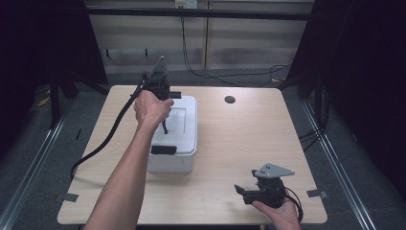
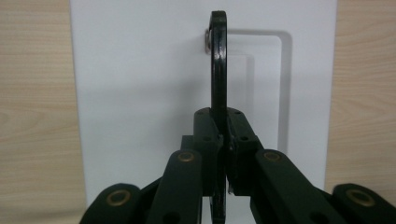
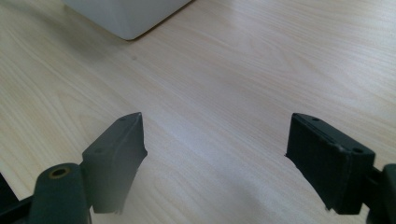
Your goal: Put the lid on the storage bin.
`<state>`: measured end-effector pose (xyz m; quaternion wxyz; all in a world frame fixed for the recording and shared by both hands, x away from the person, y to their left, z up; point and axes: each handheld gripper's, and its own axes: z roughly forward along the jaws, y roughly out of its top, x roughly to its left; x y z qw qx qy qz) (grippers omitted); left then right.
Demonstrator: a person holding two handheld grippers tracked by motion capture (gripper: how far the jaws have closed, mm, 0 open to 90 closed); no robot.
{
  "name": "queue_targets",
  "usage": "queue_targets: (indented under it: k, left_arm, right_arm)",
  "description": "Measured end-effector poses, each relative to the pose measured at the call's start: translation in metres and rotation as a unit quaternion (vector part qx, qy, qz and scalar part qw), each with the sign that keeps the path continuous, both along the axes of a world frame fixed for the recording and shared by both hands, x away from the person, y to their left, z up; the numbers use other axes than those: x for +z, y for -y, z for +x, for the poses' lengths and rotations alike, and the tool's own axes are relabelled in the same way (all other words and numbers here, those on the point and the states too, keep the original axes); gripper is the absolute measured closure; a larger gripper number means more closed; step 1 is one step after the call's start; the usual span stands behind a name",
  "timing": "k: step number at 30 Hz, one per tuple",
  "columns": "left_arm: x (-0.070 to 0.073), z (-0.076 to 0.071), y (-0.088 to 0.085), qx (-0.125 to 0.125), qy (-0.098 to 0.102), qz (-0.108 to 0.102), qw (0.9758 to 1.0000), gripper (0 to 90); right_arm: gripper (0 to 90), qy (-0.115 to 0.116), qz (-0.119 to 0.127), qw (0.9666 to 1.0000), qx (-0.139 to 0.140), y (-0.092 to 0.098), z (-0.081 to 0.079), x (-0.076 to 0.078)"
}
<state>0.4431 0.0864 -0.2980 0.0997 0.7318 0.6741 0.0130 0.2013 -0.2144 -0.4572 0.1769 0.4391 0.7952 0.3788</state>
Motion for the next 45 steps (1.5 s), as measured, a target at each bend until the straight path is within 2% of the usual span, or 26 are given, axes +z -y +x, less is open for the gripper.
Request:
queue_targets:
  k: [9, 11, 16, 20, 26, 27, 29, 31, 33, 35, 39, 41, 45]
  left_arm:
    - [0.0, 0.001, -0.001, -0.004, -0.002, -0.005, 1.0, 84.3]
    - [-0.001, 0.002, -0.002, -0.011, -0.003, -0.008, 0.9999, 83.7]
    - [-0.003, 0.003, -0.005, -0.015, -0.011, -0.004, 0.9998, 79.4]
    - [-0.003, 0.003, -0.003, -0.023, -0.009, -0.009, 0.9997, 76.6]
    - [-0.004, 0.003, -0.005, -0.028, -0.006, -0.005, 0.9996, 66.8]
    - [-0.004, 0.003, -0.005, -0.036, -0.005, -0.009, 0.9993, 65.3]
    - [-0.004, 0.003, -0.008, -0.033, 0.0, -0.017, 0.9993, 60.3]
    - [-0.006, 0.004, -0.011, -0.038, -0.005, -0.028, 0.9989, 57.3]
    - [-0.008, 0.004, -0.014, -0.042, -0.005, -0.018, 0.9989, 53.3]
    - [-0.008, 0.005, -0.016, -0.047, -0.007, -0.022, 0.9986, 47.1]
    - [-0.003, 0.005, -0.02, -0.065, 0.0, -0.032, 0.9974, 39.6]
    - [-0.001, 0.004, -0.022, -0.069, 0.01, -0.042, 0.9967, 38.5]
    - [0.002, 0.004, -0.026, -0.084, 0.017, -0.047, 0.9953, 35.3]
  right_arm:
    - [18.6, 0.0, 0.0, 1.0, -0.001, 0.0, 0.0, 0.0]
    - [18.6, 0.0, 0.0, 1.0, -0.001, 0.0, 0.0, 0.0]
    - [18.6, 0.001, 0.0, 1.0, 0.0, 0.0, 0.0, 0.0]
    - [18.6, 0.001, -0.001, 1.0, 0.0, 0.0, 0.0, 0.0]
    - [18.6, 0.0, -0.001, 1.0, 0.0, 0.0, 0.0, 0.0]
    - [18.6, 0.0, -0.001, 1.0, 0.0, 0.0, 0.0, 0.0]
    - [18.6, 0.0, -0.001, 1.0, 0.0, 0.0, 0.0, 0.0]
    - [18.6, 0.001, -0.001, 1.0, 0.001, 0.0, 0.0, 0.0]
    - [18.6, -0.001, 0.0, 1.0, -0.001, -0.001, 0.0, 0.0]
    - [18.6, -0.001, -0.001, 1.0, -0.001, 0.0, 0.0, 0.0]
    - [18.6, -0.001, -0.001, 1.0, -0.001, -0.001, 0.001, 0.0]
    - [18.6, -0.001, -0.001, 1.0, -0.001, -0.001, 0.0, 0.0]
    - [18.6, -0.001, 0.0, 1.0, -0.001, -0.001, 0.001, 0.0]
